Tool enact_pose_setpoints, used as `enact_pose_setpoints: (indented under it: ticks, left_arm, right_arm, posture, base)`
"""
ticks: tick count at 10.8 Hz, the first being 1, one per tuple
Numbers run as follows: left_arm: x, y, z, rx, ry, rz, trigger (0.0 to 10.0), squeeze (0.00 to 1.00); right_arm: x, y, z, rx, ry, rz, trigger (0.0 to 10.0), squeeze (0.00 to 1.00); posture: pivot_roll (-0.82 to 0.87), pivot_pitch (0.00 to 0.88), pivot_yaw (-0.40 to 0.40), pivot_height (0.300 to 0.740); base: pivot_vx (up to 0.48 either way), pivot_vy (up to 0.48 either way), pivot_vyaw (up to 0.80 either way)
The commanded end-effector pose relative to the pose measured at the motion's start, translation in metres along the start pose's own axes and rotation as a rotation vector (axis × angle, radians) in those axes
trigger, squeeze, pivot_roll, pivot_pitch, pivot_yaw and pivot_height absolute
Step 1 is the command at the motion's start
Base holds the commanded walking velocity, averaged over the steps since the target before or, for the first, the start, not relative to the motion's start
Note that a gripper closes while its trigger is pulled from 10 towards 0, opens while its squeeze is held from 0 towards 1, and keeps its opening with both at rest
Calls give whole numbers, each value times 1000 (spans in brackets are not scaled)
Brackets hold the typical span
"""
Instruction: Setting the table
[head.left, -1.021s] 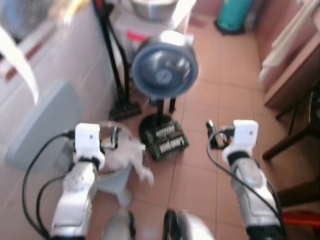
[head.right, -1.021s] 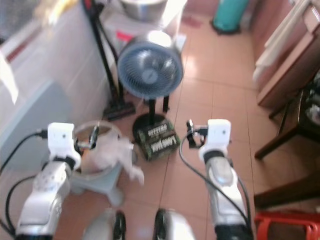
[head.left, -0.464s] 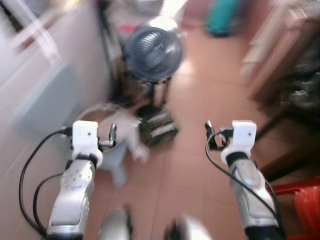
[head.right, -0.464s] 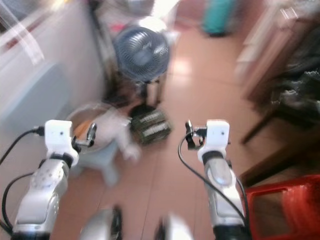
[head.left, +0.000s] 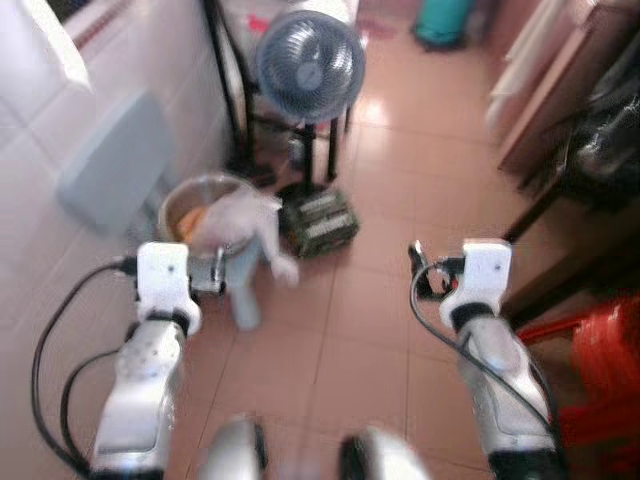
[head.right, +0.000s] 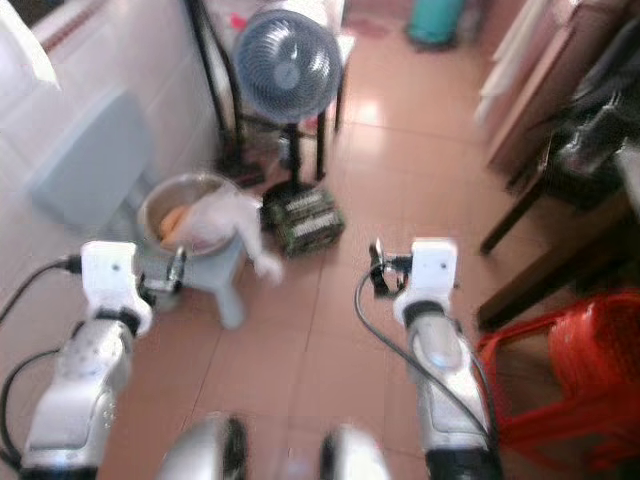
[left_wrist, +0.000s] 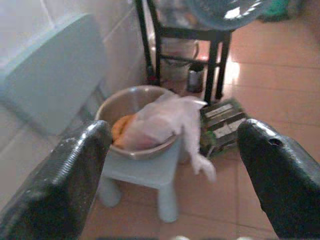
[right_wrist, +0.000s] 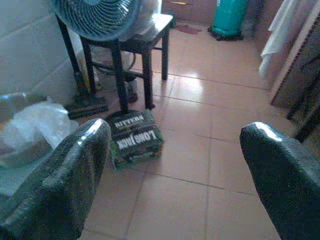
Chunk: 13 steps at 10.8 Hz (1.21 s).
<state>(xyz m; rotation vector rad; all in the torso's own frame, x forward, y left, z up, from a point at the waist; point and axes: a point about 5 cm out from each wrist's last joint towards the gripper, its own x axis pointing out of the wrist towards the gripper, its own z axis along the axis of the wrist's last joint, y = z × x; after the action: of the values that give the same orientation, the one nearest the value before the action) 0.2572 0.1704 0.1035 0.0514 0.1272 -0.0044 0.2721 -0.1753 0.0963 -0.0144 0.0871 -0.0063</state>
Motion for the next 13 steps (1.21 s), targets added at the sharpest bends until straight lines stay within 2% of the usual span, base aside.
enact_pose_setpoints:
  ticks: [1,8,13]
  left_arm:
    - [0,0,1,-9,0,-4,10000,0]
    - [-1,-1,0,-10,12,-2,10000,0]
    - [1,0,1,-21,8,15,10000,0]
  right_arm:
    - [0,0,1,5,2,-4,10000,0]
    - [4,1,3,9,8,-3,10000,0]
    - [5,0,3,9,9,-4,10000,0]
  posture:
    - [-20,190,-31,740]
    - [-20,198,-32,740]
    - [-24,205,-33,740]
  base:
    - [0,0,0]
    - [0,459,-800]
    - [0,0,-800]
